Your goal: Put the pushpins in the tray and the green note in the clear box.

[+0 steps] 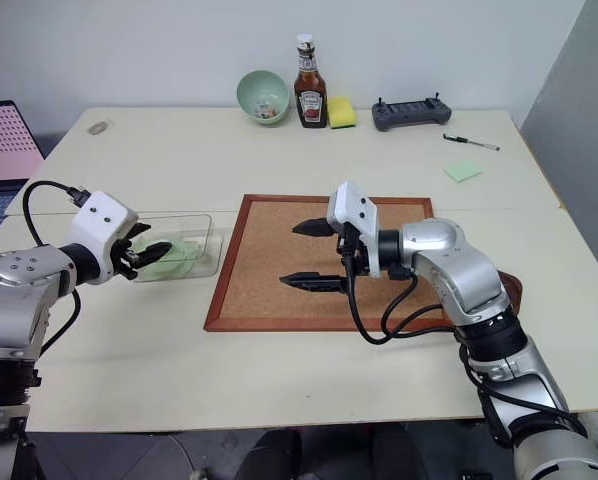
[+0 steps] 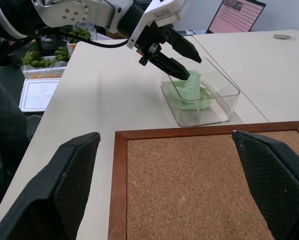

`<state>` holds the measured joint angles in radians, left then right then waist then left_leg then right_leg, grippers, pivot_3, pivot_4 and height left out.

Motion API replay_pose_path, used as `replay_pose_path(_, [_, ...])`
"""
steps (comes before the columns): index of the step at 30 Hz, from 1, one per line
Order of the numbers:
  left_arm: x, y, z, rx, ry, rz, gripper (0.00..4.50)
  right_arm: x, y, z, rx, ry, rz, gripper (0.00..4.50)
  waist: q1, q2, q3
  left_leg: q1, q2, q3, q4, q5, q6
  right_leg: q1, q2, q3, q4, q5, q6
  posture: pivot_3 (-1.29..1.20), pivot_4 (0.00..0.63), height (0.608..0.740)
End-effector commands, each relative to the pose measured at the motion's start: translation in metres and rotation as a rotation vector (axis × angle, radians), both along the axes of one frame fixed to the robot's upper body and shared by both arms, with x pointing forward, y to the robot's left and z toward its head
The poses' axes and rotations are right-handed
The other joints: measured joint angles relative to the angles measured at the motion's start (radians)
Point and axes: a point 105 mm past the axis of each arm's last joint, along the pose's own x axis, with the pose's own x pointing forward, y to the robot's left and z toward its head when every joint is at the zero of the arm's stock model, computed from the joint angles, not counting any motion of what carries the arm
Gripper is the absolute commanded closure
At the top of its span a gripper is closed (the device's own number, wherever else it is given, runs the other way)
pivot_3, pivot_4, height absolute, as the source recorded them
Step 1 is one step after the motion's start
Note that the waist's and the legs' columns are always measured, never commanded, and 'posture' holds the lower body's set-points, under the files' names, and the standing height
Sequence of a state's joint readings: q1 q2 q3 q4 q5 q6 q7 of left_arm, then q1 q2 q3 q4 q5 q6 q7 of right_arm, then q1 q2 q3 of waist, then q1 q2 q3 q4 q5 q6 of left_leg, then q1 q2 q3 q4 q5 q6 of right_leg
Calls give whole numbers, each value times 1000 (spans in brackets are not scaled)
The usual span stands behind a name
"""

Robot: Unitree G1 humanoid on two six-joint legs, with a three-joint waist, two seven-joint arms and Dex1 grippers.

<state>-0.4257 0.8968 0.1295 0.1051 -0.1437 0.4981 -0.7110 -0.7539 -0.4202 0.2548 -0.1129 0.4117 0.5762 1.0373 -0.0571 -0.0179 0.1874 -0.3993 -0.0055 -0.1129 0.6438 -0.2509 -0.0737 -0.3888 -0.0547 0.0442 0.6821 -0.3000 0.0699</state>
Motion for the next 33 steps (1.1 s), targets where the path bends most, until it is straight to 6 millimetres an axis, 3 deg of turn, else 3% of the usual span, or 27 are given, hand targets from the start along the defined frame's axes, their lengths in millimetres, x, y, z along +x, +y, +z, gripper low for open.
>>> replay_pose_path(1, [-4,2,28,22,-80,-12,1910,-1,-1,19,52,-32,5,0,0,0,0,0,0,0,0,0,0,0,0,0,0,0,0,0,150,740])
replay_pose_path(11, [-24,5,48,85,-96,-60,1910,-2,-10,26,102,18,-25,0,0,0,0,0,0,0,0,0,0,0,0,0,0,0,0,0,150,740])
replay_pose_path(14, [-30,-22,52,-54,-115,-160,1910,-1,-20,30,133,20,-67,0,3,0,0,-1,0,0,0,0,0,0,0,0,0,0,0,0,150,740])
replay_pose_path(19, [-30,-65,49,-199,-200,-243,1910,13,-53,26,173,-27,-267,0,12,0,0,-1,0,0,0,0,0,1,-1,0,-1,0,0,0,150,740])
replay_pose_path(26, [-20,-110,21,-294,-242,-213,1910,21,-108,-5,144,-76,-561,0,13,0,0,0,0,1,1,0,0,1,0,2,0,0,0,0,150,740])
replay_pose_path(29, [-19,-124,14,-295,-225,-262,1910,15,-125,-23,94,-72,-615,0,13,0,0,0,0,2,0,0,0,1,0,2,0,0,0,0,150,740])
replay_pose_path(33, [-19,-132,15,-293,-230,-328,1910,14,-136,-26,73,-75,-645,0,6,0,0,0,0,3,1,0,0,1,0,3,0,0,0,0,150,740])
